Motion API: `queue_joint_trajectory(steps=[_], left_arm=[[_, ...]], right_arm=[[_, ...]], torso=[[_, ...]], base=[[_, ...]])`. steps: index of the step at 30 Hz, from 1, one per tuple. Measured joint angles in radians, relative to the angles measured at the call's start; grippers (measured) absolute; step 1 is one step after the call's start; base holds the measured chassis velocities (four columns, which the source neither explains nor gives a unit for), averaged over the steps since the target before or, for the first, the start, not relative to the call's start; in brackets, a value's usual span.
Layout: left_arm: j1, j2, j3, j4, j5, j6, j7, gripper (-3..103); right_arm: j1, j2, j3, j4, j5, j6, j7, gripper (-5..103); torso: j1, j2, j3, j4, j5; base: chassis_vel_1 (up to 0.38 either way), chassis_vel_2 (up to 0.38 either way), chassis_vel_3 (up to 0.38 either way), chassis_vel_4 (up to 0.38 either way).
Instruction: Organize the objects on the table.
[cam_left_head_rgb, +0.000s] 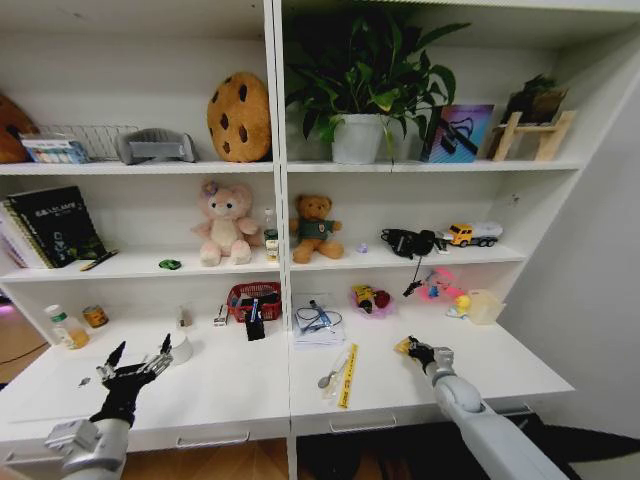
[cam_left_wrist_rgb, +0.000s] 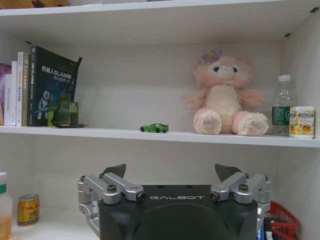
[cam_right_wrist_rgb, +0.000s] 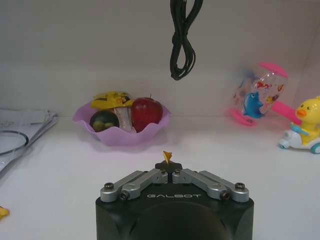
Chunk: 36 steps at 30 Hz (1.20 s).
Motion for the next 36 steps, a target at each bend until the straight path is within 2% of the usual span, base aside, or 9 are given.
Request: queue_joint_trajectory(steps=[6,13,15,16,19,25,26,29,36], left_arm=[[0.008,-0.009,0.0,-0.008,0.004,-0.001,-0.001,100],[0.023,-0.015,-0.016,-0.021,-0.001,-0.001,-0.005,100],[0.027,-0.013,-0.027,-0.024,-0.007,0.001,-0.007,100],[0.027,-0.013,-0.027,-0.024,-0.007,0.001,-0.007,100],[0.032,-0.013,-0.039,-0.024,-0.012,0.003,-0.009,100],[0.035,-0.014,-0.046,-0.021,-0.014,0.006,-0.009,100],[0.035,-0.014,-0.046,-0.021,-0.014,0.006,-0.009,100],[0.029,-0.014,-0.039,-0.013,-0.013,0.01,-0.013,100],[0.017,-0.008,-0.03,-0.001,-0.011,0.013,-0.015,100]], right_arm=[[0.059,-0.009,-0.038,0.018,0.007,0.015,-0.014,0],[0.261,0.007,-0.182,-0.071,0.033,0.029,-0.025,0],[0.363,0.021,-0.244,-0.138,0.046,0.03,-0.027,0],[0.363,0.021,-0.244,-0.138,0.046,0.03,-0.027,0],[0.482,0.055,-0.329,-0.278,0.059,0.042,-0.037,0],[0.587,0.106,-0.423,-0.47,0.061,0.084,-0.062,0],[0.587,0.106,-0.423,-0.47,0.061,0.084,-0.062,0],[0.656,0.167,-0.444,-0.605,0.053,0.121,-0.077,0],[0.73,0.22,-0.44,-0.719,0.029,0.163,-0.099,0]], torso=[[0.0,0.0,0.0,-0.0001,-0.0001],[0.0,0.0,0.0,0.0001,0.0001],[0.0,0.0,0.0,0.0005,-0.0003],[0.0,0.0,0.0,0.0005,-0.0003],[0.0,0.0,0.0,0.0003,-0.0002],[0.0,0.0,0.0,-0.0001,0.0],[0.0,0.0,0.0,-0.0001,0.0],[0.0,0.0,0.0,0.0001,0.0],[0.0,0.0,0.0,0.0001,-0.0002]], base=[[0.0,0.0,0.0,0.0],[0.0,0.0,0.0,0.0],[0.0,0.0,0.0,0.0],[0.0,0.0,0.0,0.0],[0.0,0.0,0.0,0.0],[0.0,0.0,0.0,0.0],[0.0,0.0,0.0,0.0],[0.0,0.0,0.0,0.0],[0.0,0.0,0.0,0.0]])
